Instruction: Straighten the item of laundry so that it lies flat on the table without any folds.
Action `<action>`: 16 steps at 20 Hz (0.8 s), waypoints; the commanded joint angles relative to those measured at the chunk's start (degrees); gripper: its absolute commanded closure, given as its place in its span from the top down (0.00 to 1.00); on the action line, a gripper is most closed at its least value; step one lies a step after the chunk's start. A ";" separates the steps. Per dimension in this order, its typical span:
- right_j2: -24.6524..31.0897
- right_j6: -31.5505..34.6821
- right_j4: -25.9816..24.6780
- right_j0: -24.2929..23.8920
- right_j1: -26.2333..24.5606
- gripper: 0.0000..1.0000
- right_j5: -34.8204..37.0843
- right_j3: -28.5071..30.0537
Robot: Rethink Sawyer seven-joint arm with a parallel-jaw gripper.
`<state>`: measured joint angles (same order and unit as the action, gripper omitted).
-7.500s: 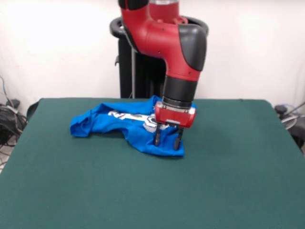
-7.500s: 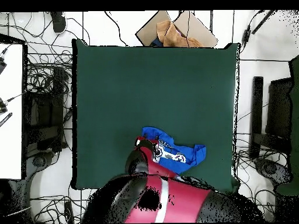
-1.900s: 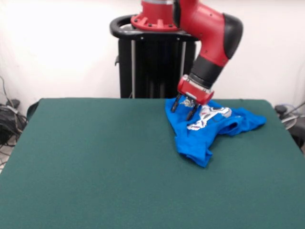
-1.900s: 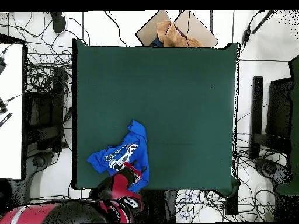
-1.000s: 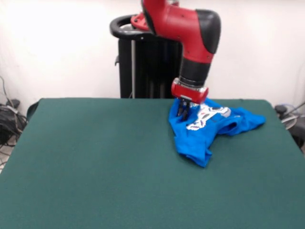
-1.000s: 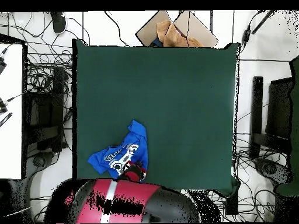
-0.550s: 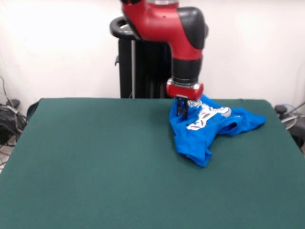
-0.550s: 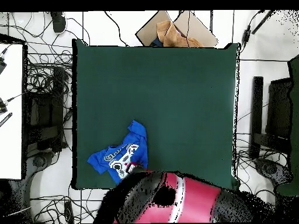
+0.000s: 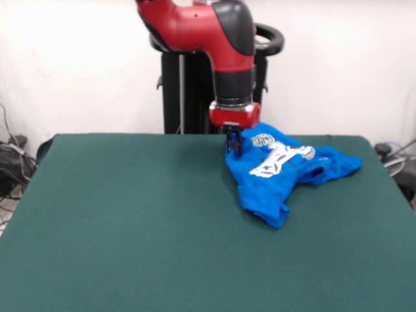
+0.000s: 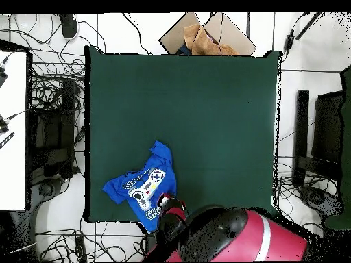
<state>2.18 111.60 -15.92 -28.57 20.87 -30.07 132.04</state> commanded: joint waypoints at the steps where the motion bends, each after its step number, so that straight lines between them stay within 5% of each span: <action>1: -1.91 6.09 -4.84 0.18 -4.73 0.00 -5.46 -6.86; 4: -2.59 4.20 -9.96 -2.74 -6.83 0.00 -5.11 -9.95; 11: -9.43 -0.57 -16.44 -1.28 -5.24 0.00 -9.59 -15.30; 16: -10.37 -2.85 -21.98 -0.77 -2.29 0.00 -4.76 -20.48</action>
<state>-5.54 111.60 -34.46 -30.34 17.80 -35.94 125.63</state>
